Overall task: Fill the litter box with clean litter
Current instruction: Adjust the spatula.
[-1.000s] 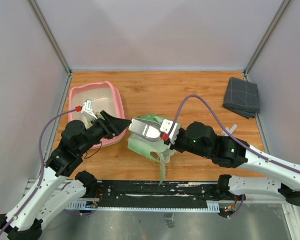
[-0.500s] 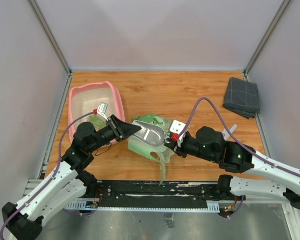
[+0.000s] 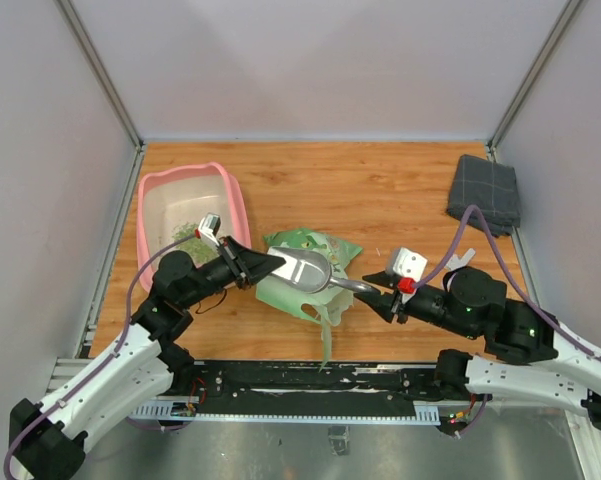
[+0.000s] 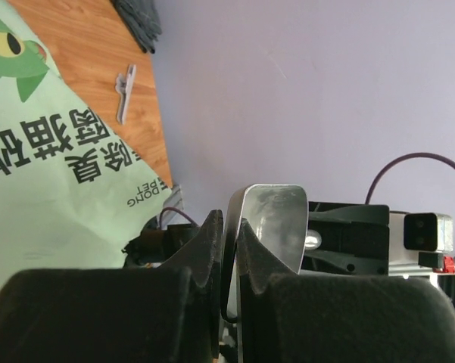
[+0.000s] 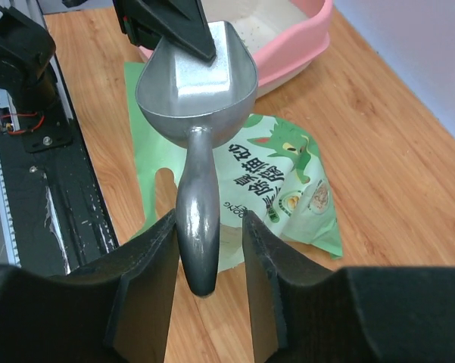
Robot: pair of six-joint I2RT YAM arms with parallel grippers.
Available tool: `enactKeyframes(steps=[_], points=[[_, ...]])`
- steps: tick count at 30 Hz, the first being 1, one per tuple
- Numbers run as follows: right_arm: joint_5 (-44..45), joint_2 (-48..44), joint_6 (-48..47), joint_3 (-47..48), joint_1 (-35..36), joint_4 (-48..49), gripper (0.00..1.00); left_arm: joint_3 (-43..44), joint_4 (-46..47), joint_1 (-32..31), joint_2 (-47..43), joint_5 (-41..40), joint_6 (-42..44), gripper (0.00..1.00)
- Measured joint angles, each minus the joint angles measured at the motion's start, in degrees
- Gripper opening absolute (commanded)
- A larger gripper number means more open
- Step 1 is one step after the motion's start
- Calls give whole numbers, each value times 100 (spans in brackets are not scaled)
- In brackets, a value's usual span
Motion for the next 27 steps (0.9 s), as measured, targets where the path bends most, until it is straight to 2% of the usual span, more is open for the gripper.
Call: enactKeyframes(steps=[4,10,14,17,20,22,23,24,25,26,27], points=[[-20,-81,-35,-7,0,-20,40,9,103,0,55,33,-59,0],[-76,446,-146,173,0,-120,38,149,-105,0,173,37,96,0],[-144,691,-170,308,0,-125,31,223,-179,0,212,33,181,0],[-151,719,-188,315,0,-127,14,227,-184,0,249,39,212,0],[-146,713,-232,315,0,-127,3,227,-184,0,284,50,203,0],[-146,708,-247,315,0,-129,1,229,-181,-2,313,52,201,0],[-146,699,-251,315,0,-131,1,232,-181,-2,326,55,201,5],[-146,688,-251,315,0,-133,1,234,-177,-2,339,59,203,18],[-146,675,-251,315,0,-144,1,240,-184,-2,352,61,210,37],[-144,664,-251,315,0,-157,1,264,-214,-4,363,52,262,48],[-129,645,-247,315,0,-197,1,339,-330,-9,376,31,369,52]])
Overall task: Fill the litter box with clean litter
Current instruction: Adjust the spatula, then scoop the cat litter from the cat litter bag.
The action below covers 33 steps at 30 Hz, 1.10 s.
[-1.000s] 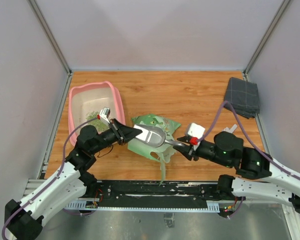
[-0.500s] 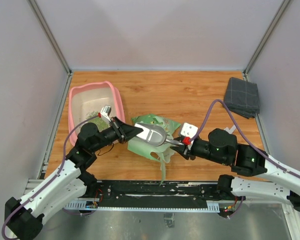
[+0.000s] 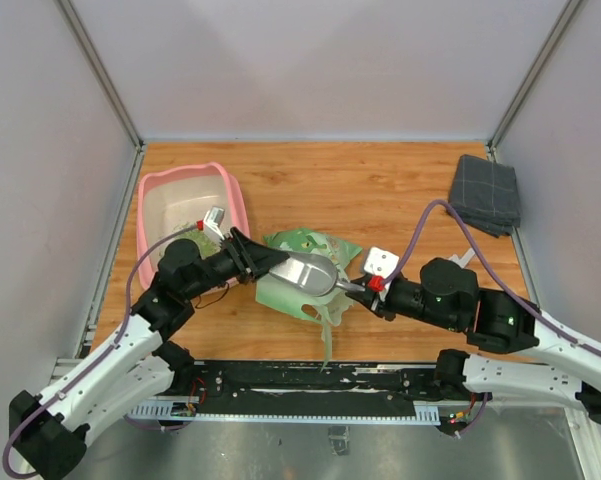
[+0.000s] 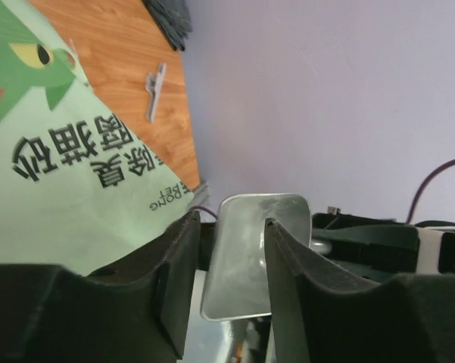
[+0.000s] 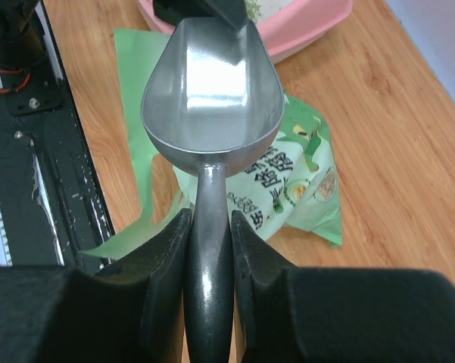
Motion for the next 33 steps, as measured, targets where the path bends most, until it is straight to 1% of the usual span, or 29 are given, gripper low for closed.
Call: enactKeyframes(steps=[3,5,7,10,12,15,18,21,22,25,28,31,32,33], points=[[74,-164,63,0,0,-286,1,483,-675,4,33,-262,614,52],[92,-345,175,2,0,-546,1,909,-1126,4,44,-472,1172,47],[92,-544,358,63,0,-1058,1,1379,-1600,4,57,-638,1864,44],[92,-752,625,323,0,-1805,1,1849,-2142,2,111,-717,2883,36],[90,-844,756,660,0,-2306,1,1908,-2433,0,111,-706,3480,32],[81,-848,850,1279,0,-2889,1,1906,-2844,-79,103,-713,4142,30],[52,-748,887,1784,0,-3418,1,1915,-3145,-378,66,-835,4863,30],[-74,-555,892,1963,0,-3886,1,2011,-3357,-726,37,-962,5589,31],[-162,-448,896,1961,0,-4041,1,2116,-3438,-798,92,-1038,5781,33],[-234,-122,898,1950,0,-4286,1,2385,-3504,-824,280,-1128,5974,39],[-144,256,881,1967,0,-4424,1,2498,-3464,-824,380,-1196,5904,46],[-103,586,852,1971,0,-4441,1,2494,-3517,-824,323,-1349,5521,50],[-101,671,841,1969,0,-4406,1,2496,-3543,-824,280,-1386,5372,52],[-85,748,831,1965,0,-4345,1,2496,-3578,-824,234,-1421,5239,56]])
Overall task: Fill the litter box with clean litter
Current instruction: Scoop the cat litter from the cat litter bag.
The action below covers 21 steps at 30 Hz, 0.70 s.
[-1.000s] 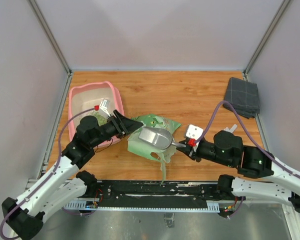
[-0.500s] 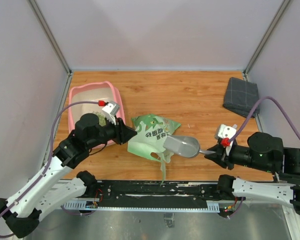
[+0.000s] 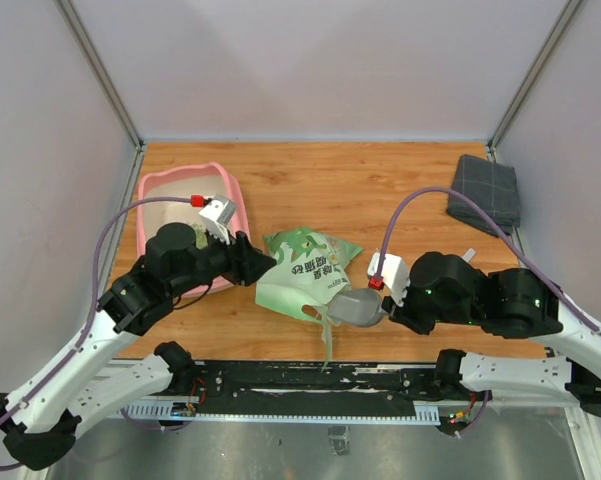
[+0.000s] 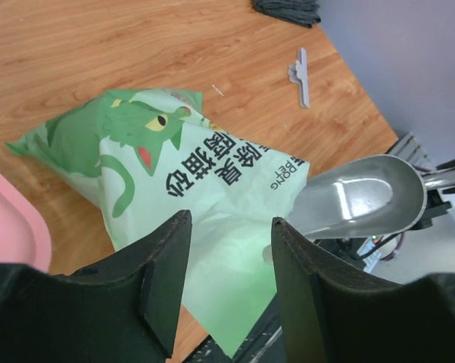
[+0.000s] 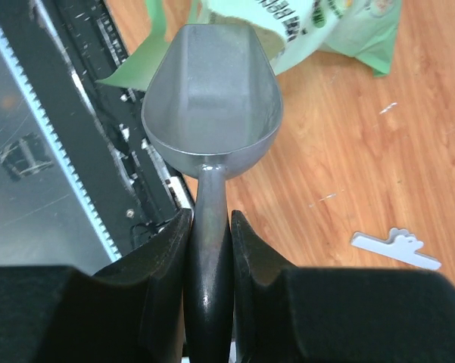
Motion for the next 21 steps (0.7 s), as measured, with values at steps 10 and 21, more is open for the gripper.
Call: enactKeyframes(steps=[10,21], points=[[855,205,-352,-389,0,787,1,-356,-581,0,-549,-232,-1639,67],[1056,743,-955,-765,0,1541,1,-1639,249,0,-1213,-94,-2977,72]])
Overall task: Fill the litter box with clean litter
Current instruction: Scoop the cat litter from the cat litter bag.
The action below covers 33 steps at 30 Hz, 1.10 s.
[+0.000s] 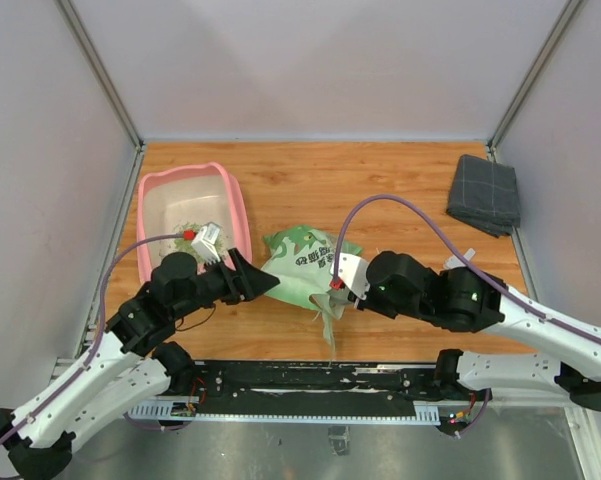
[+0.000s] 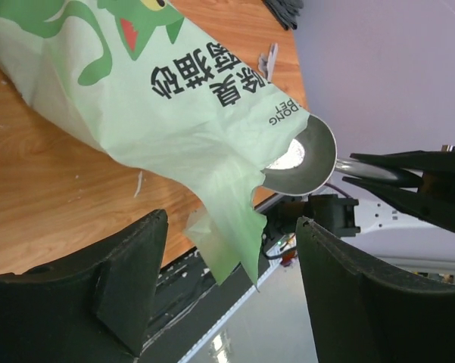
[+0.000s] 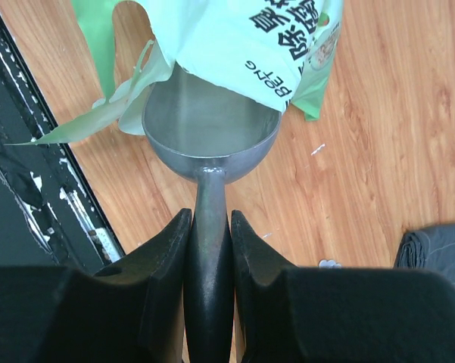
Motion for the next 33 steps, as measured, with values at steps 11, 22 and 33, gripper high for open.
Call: enactKeyframes(steps=[11,22,33], points=[[299,372,-7,0,9,131,1,-48,988,0,1097,129,-70,0],[870,289,31,1834,9,-1021,1,1174,1600,-236,2234,616,-793,0],[-409,723,-704,2194,-918,-1285,1,1366,1106,105,2039,592,-330,0]])
